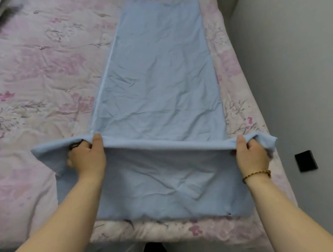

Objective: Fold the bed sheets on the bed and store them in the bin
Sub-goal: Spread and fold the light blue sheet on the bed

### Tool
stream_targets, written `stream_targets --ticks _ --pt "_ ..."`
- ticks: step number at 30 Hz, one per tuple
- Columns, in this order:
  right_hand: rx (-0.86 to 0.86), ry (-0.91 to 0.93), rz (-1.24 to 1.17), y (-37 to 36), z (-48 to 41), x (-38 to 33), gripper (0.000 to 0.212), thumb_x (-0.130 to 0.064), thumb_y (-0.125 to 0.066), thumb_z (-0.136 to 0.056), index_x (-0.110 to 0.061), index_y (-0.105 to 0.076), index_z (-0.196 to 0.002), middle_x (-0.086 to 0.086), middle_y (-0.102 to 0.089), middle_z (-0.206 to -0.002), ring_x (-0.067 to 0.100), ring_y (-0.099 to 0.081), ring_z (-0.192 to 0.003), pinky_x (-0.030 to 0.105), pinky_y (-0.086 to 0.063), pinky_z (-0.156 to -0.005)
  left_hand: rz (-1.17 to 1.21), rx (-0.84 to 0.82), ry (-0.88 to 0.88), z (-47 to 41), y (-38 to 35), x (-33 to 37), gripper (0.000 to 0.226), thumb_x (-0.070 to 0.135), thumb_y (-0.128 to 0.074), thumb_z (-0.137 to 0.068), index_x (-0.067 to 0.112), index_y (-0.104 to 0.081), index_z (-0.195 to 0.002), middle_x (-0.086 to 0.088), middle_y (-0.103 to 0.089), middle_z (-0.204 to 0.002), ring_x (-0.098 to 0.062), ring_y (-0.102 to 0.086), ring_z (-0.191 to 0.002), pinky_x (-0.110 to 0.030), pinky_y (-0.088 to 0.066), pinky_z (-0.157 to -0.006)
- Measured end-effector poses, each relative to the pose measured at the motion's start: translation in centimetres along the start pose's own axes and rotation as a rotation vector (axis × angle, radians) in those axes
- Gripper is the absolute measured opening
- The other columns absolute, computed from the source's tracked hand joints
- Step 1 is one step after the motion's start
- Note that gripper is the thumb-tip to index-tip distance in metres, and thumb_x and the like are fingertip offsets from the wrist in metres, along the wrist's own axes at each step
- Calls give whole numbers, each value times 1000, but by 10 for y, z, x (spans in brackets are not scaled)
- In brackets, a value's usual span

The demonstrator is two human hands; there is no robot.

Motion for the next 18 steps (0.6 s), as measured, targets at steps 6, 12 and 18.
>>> stream_targets --ticks 6,12,18 --pt "-389 66 259 -82 -54 31 47 -23 -39 -98 -15 -29 -143 7 -29 -150 23 -23 -140 32 -18 -114 -469 -337 -150 -48 -85 -19 49 38 -41 -96 19 -37 -141 -9 -18 -155 -28 -20 -141 -40 -13 -113" --pt "-218 -224 427 -62 -34 115 67 -29 -49 -93 -16 -14 -148 10 -13 -155 29 -17 -141 39 -18 -114 -723 -662 -123 -16 -130 -84 65 46 -37 -95 23 -10 -149 -6 -1 -157 -23 -9 -145 -36 -17 -116" --pt "-221 -485 -70 -73 -15 149 49 -22 -55 -90 -6 -37 -133 14 -53 -117 26 -50 -96 36 -41 -88 -848 -701 -117 12 -144 -101 63 47 -27 -97 26 3 -148 -4 7 -157 -21 3 -145 -38 -5 -116"
Point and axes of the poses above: each hand's wrist, its own z-axis away from the middle knuckle, its own y-axis out of the back of the hand, x = y × z, the point moved 8 cm from there along -z, towards the middle knuckle
